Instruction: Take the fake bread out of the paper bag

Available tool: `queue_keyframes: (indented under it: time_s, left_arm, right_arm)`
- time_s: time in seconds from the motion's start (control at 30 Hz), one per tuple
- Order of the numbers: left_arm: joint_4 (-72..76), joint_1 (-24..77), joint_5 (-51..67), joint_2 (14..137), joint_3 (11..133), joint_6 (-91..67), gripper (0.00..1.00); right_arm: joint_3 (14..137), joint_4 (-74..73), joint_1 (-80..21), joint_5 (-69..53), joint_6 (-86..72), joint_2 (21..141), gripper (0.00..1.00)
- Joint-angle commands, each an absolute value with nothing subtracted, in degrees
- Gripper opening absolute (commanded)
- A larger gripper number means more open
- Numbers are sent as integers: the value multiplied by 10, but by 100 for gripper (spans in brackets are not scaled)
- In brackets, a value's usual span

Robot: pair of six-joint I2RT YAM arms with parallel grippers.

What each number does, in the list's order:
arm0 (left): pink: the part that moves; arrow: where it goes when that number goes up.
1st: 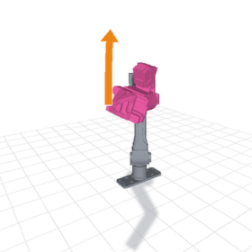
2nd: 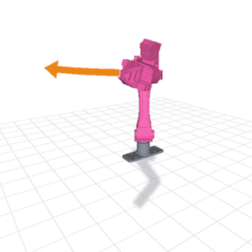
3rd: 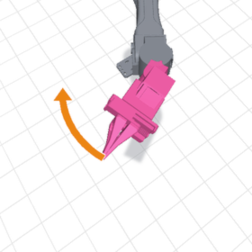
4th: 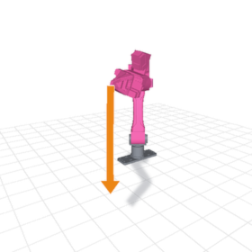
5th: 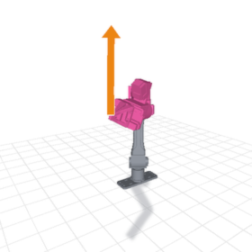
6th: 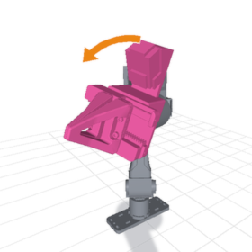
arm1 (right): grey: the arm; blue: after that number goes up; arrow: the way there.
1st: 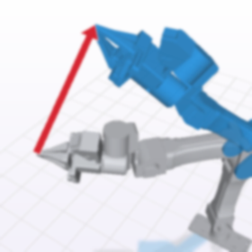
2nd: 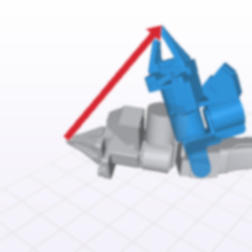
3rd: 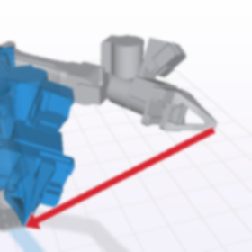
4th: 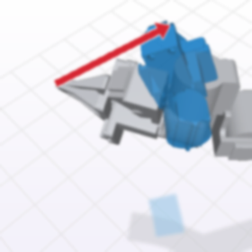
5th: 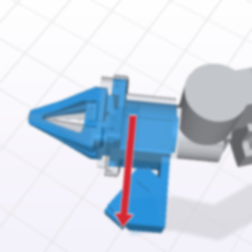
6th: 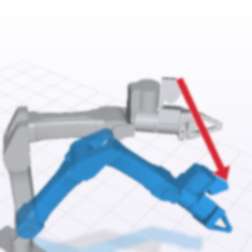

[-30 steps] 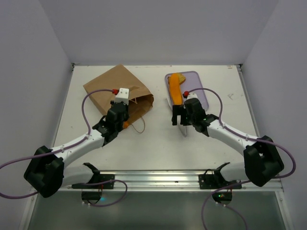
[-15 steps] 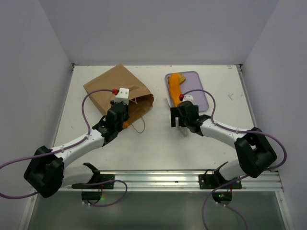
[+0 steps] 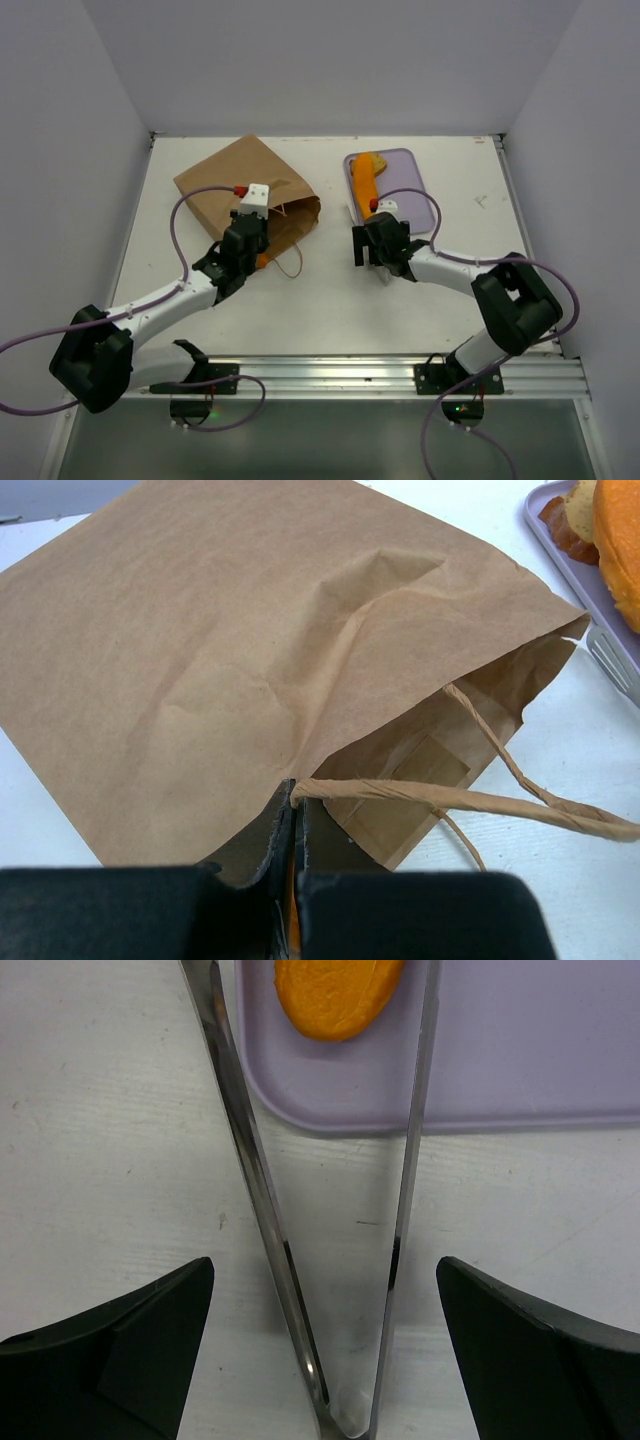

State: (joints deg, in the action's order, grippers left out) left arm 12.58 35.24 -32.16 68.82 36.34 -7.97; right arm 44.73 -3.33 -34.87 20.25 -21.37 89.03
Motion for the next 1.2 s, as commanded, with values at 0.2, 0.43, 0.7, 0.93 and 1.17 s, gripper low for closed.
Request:
queue_keyframes:
  time_s: [0.2,0.43,0.7,0.93,1.17]
  left_arm:
    - [140,348,-324,671,367,-91,0]
    - [139,349,-326,667,367,-91,0]
    - [138,349,-326,665,366,-91,0]
    - [139,348,-325,665,366,-91,0]
    - [139,348,-324,668,366,-92,0]
  right_arm:
    - [464,-4,-351,234,-218,919,96]
    - [468,-4,-350,226,-228,932,91]
    - [468,-4,-350,214,-238,943,66]
    - [464,-8,-350,224,-245,918,59]
    - [469,-25,-350,238,-243,895,56]
